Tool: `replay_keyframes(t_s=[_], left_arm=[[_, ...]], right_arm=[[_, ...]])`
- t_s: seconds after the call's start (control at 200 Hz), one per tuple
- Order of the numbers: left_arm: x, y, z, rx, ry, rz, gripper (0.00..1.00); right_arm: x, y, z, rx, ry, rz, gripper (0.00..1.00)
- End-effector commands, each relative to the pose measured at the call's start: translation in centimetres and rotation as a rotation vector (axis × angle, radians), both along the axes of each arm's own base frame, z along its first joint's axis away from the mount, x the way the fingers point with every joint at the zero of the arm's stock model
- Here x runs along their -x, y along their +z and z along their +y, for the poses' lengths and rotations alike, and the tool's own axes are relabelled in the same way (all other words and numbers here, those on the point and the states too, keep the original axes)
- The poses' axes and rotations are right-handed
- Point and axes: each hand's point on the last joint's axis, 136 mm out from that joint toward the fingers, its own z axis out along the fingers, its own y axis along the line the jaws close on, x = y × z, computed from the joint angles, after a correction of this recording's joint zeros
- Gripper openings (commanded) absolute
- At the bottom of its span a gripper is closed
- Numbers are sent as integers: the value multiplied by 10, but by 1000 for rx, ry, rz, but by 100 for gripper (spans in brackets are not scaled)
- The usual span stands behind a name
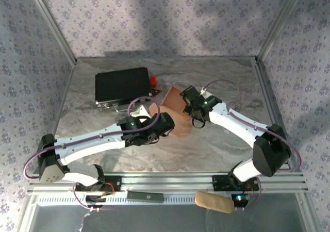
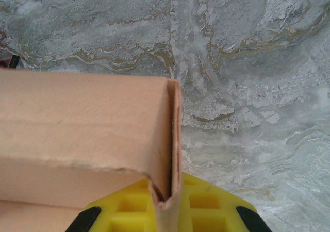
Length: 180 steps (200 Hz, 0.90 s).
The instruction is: Fold the paper box
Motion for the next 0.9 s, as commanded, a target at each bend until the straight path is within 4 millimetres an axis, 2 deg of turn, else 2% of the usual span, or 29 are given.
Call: replay_keyframes(t_s=[0.0, 0.055, 0.17, 0.225, 0.305, 0.35, 0.43, 0.475, 0.525, 0.585, 0.685, 0.73, 0.894], left_arm=[[-5, 7, 7, -58, 16, -6, 0], [-8, 9, 12, -98, 22, -21, 0], [-13, 7, 20, -180, -7, -41, 0], [-16, 9, 21, -207, -43, -53, 0], [-21, 18, 20, -267, -128, -88, 0], [-25, 25, 20, -312, -183, -105, 0], [-31, 35, 4, -379, -405, -131, 0], [-33, 38, 4, -425, -481, -121, 0], [-35, 37, 5, -463, -573, -97, 0], [-41, 36, 16, -510, -616, -52, 0], [-48, 36, 18, -511, -736, -21, 0], [-47, 36, 12, -490, -834, -13, 0], [-43, 41, 1, -573, -1109, 20, 0]], right_arm=[[3, 7, 1, -31, -5, -9, 0], [4, 10, 3, -26, 4, -7, 0], [11, 14, 5, -28, 24, -11, 39], [15, 17, 6, -36, 39, -18, 48], [20, 25, 8, -47, 80, -30, 56], [23, 33, 9, -53, 111, -38, 58], [27, 51, 14, -78, 197, -71, 59], [28, 65, 17, -94, 252, -104, 60], [31, 78, 12, -82, 282, -134, 60], [32, 92, 6, -67, 322, -180, 60], [29, 96, -9, -80, 334, -186, 57], [25, 97, -13, -106, 349, -197, 56], [16, 111, -9, -123, 517, -294, 50]])
